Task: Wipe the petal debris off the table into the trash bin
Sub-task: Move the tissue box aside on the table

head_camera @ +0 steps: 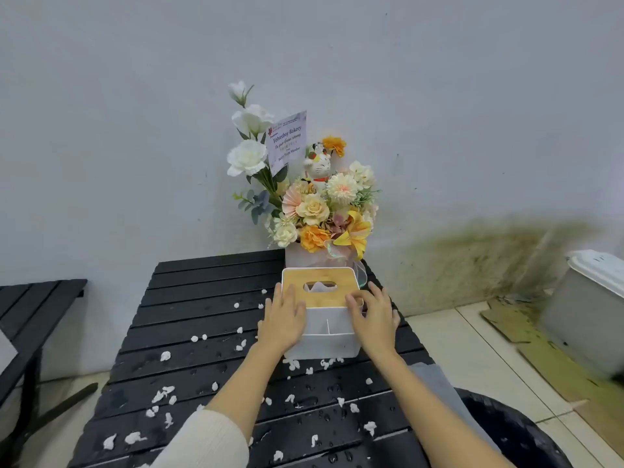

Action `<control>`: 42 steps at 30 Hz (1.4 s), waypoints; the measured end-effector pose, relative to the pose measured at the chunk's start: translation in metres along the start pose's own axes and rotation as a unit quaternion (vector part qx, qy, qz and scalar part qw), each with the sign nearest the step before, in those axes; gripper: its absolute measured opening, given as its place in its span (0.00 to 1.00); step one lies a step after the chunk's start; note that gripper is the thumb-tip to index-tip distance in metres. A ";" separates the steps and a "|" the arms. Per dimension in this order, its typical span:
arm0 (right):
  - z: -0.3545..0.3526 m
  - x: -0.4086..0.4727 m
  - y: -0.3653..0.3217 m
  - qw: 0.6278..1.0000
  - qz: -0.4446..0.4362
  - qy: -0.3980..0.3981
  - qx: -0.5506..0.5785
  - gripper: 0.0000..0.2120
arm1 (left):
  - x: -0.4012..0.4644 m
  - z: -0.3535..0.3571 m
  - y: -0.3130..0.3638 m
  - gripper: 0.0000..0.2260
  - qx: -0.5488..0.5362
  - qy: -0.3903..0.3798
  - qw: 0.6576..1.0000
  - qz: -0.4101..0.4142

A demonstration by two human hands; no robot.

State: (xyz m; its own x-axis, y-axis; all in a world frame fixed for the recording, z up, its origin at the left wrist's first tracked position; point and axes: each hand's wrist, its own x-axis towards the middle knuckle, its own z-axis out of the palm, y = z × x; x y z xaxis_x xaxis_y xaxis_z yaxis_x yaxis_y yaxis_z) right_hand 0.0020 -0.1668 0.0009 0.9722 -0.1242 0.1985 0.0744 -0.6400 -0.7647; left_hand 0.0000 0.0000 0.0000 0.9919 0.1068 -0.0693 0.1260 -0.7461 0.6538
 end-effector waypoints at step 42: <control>0.100 0.027 -0.133 0.976 -0.102 -0.122 0.147 0.29 | 0.016 -0.127 -0.079 0.28 -0.065 0.161 0.985 -0.005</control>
State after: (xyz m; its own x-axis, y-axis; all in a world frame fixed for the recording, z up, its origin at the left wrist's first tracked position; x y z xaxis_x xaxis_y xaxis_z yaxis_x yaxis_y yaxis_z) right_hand 0.0411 -0.0087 0.0469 0.9518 0.1902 0.2408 0.2978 -0.3835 -0.8742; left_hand 0.0033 0.1442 0.0431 0.9310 0.3316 0.1523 0.1115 -0.6559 0.7466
